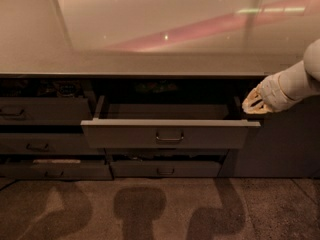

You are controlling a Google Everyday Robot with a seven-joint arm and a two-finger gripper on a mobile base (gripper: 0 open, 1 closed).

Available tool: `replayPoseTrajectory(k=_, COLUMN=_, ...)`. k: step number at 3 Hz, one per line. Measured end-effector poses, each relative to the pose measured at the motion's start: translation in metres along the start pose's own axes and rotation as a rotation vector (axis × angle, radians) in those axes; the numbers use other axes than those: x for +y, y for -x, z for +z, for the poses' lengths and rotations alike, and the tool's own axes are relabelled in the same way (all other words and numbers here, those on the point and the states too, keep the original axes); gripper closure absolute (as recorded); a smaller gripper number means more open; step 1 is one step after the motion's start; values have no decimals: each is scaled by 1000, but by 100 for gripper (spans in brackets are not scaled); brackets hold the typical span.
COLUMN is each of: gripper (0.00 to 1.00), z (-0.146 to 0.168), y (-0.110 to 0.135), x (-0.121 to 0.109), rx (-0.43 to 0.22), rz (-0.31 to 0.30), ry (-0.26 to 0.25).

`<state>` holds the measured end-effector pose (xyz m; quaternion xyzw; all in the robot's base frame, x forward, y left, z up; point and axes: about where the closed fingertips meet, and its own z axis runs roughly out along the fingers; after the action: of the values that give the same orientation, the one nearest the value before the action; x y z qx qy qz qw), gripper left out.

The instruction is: Open top drawer

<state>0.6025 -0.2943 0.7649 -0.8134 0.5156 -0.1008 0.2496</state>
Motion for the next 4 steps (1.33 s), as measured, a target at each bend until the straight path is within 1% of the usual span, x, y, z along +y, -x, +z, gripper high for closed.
replayPoseTrajectory(k=1, gripper=100, z=1, y=-18, x=-15, rx=42, rz=29, ry=9)
replayPoseTrajectory(k=2, gripper=100, z=1, y=-20, x=-17, rx=47, rz=31, ry=8)
replayPoseTrajectory(k=3, gripper=100, z=24, y=-35, x=-6, rx=104, rz=62, ry=86)
replayPoseTrajectory(k=4, gripper=100, z=54, y=-56, x=13, rx=149, rz=97, ry=182)
